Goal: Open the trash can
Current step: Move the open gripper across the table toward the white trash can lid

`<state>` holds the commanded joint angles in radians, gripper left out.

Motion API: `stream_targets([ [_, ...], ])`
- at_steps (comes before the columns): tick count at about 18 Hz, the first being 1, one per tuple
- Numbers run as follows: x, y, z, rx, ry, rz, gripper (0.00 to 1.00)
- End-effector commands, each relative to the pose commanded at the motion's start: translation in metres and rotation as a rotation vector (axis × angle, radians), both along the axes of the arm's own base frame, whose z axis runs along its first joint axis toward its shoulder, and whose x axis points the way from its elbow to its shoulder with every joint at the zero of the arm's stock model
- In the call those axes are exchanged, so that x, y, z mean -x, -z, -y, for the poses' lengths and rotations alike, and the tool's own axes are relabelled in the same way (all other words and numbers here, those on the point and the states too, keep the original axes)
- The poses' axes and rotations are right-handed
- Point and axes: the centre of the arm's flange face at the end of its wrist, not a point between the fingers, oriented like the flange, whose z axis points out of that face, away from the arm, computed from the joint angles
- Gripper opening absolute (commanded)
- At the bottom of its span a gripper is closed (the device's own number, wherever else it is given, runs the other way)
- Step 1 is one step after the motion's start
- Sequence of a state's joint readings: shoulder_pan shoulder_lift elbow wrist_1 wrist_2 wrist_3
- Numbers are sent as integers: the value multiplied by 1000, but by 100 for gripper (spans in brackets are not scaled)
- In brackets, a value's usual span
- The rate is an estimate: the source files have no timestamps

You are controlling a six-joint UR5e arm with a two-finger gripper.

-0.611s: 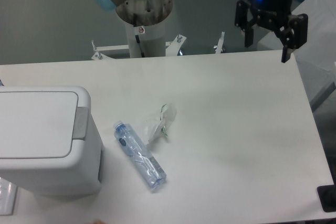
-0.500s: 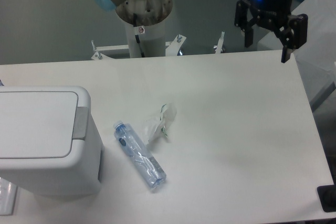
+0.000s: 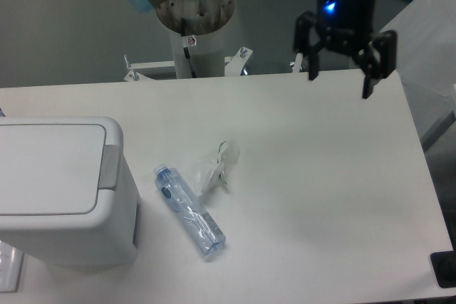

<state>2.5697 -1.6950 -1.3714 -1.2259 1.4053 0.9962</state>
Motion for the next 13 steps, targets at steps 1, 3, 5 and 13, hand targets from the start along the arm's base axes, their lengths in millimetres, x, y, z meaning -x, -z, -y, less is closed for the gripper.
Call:
stream_targets([
  [1, -4, -2, -7, -35, -40, 3, 100],
  [3, -11, -1, -27, -117, -139, 36, 100],
  [5, -29, 1, -49, -188, -242, 89, 100],
  [13, -103, 36, -103, -180, -312, 233, 100],
])
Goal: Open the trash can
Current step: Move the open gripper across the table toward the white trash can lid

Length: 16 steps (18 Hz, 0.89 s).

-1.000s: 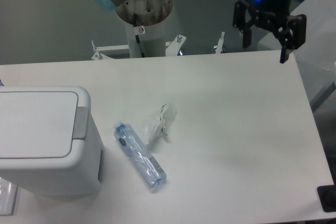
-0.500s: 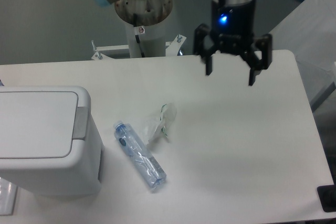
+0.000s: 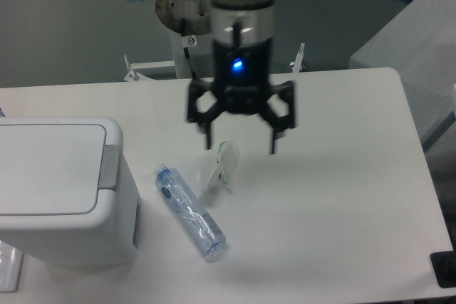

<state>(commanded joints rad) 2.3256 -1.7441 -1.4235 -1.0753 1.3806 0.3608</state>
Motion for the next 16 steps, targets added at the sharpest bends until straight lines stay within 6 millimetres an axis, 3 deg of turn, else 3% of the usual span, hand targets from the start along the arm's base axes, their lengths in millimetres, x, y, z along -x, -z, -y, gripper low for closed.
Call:
stream_targets([
  [6, -30, 11, -22, -30, -91, 118, 100],
  [16, -42, 30, -33, -38, -104, 215, 100],
])
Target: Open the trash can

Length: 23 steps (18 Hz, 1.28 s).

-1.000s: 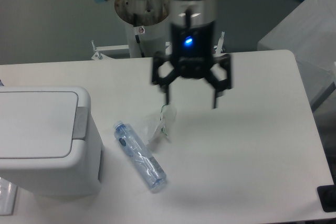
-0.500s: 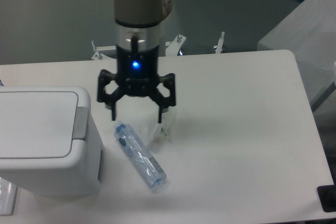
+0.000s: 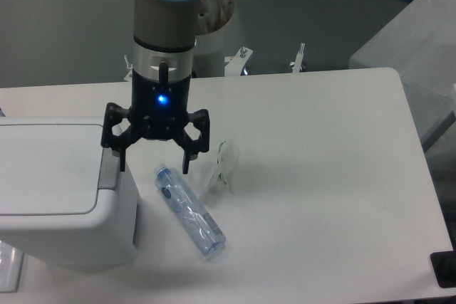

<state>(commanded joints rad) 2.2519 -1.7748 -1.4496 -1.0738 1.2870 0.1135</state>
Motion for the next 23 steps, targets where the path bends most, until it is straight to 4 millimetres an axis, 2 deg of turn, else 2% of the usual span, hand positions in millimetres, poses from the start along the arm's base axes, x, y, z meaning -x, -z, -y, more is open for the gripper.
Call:
stream_targets([
  [11, -7, 13, -7, 20, 7, 15, 100],
  [23, -8, 17, -7, 27, -5, 23, 100],
])
